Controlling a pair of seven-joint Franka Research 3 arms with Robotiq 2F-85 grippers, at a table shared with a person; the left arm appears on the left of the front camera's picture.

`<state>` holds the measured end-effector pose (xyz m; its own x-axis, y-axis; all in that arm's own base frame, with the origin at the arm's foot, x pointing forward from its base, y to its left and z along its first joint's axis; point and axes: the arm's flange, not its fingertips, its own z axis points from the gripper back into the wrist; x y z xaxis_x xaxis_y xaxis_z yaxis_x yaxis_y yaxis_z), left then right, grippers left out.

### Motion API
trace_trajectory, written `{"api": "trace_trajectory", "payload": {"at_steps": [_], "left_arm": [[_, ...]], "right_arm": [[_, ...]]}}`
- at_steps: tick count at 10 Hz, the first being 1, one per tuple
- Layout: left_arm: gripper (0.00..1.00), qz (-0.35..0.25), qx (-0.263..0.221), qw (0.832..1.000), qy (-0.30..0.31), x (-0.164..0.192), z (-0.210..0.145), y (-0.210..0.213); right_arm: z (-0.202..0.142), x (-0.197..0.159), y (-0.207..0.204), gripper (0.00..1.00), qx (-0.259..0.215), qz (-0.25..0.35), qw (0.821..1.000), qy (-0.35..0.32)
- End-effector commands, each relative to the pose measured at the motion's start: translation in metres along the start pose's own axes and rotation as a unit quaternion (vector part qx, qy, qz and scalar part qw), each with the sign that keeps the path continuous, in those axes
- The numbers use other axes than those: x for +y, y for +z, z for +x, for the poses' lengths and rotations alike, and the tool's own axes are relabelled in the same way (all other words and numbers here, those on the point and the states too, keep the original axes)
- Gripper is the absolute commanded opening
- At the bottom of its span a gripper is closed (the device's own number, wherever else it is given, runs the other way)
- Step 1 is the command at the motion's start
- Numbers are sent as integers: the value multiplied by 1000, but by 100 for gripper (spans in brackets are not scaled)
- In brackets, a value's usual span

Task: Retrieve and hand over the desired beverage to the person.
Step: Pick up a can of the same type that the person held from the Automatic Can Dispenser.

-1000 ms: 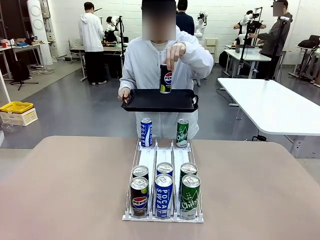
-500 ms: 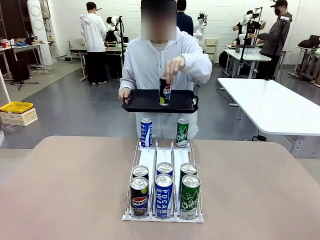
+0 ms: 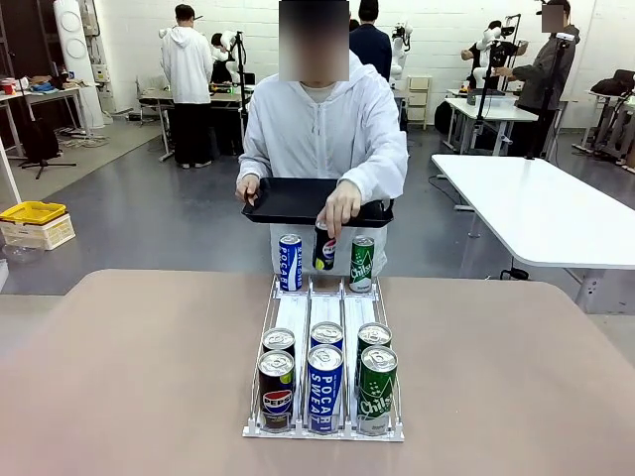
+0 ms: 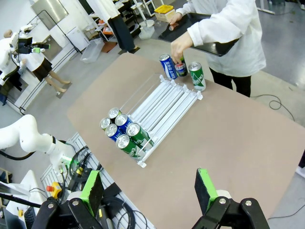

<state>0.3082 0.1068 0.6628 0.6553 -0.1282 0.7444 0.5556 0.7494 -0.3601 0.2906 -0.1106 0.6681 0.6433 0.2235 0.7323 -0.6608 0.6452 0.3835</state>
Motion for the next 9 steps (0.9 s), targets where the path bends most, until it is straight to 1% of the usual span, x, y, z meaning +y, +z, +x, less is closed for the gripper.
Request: {"api": "trace_trajectory", "payload": {"at_steps": [1,9], "left_arm": [[100,-5,-1,1000,-10,1,0,2],[100,-5,-1,1000,-10,1,0,2]], "right_arm": [[3,0,-1,100,-9,12,1000,7],[3,0,-1,100,-9,12,1000,7]]}}
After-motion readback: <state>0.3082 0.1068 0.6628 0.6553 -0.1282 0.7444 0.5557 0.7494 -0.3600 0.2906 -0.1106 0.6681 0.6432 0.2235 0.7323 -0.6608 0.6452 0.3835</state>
